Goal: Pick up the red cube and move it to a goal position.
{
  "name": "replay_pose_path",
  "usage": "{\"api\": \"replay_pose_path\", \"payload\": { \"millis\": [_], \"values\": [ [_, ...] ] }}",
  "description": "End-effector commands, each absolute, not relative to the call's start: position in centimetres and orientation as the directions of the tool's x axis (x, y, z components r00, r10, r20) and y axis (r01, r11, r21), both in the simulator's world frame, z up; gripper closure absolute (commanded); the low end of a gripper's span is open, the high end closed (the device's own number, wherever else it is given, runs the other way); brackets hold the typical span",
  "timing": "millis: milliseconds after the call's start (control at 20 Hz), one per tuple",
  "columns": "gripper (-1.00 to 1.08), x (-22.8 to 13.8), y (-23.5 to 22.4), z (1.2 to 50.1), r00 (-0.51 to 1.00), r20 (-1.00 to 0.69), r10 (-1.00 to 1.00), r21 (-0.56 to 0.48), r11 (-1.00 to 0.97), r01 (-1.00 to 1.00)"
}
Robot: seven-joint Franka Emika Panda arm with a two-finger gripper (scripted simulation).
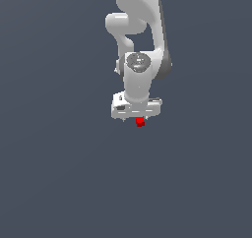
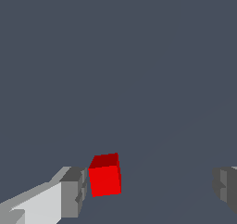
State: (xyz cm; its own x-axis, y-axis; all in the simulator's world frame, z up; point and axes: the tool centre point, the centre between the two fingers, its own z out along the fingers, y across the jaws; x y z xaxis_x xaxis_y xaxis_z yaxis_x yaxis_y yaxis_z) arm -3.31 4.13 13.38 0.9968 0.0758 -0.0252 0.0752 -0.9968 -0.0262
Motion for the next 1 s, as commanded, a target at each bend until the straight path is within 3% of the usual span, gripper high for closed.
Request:
{"api": "replay_pose_path", "payload": {
  "millis": [0, 500, 950],
  "values": [
    [-0.92, -4.2, 4.7, 11.9, 0.995, -0.022, 0.096, -0.023, -0.995, 0.095],
    [-0.92, -8.2, 7.0, 5.1, 0.983, -0.006, 0.182, -0.009, -0.983, 0.182],
    [-0.92, -9.7, 7.9, 2.1, 0.976, 0.0, 0.218, -0.001, -0.976, 0.218]
  ]
}}
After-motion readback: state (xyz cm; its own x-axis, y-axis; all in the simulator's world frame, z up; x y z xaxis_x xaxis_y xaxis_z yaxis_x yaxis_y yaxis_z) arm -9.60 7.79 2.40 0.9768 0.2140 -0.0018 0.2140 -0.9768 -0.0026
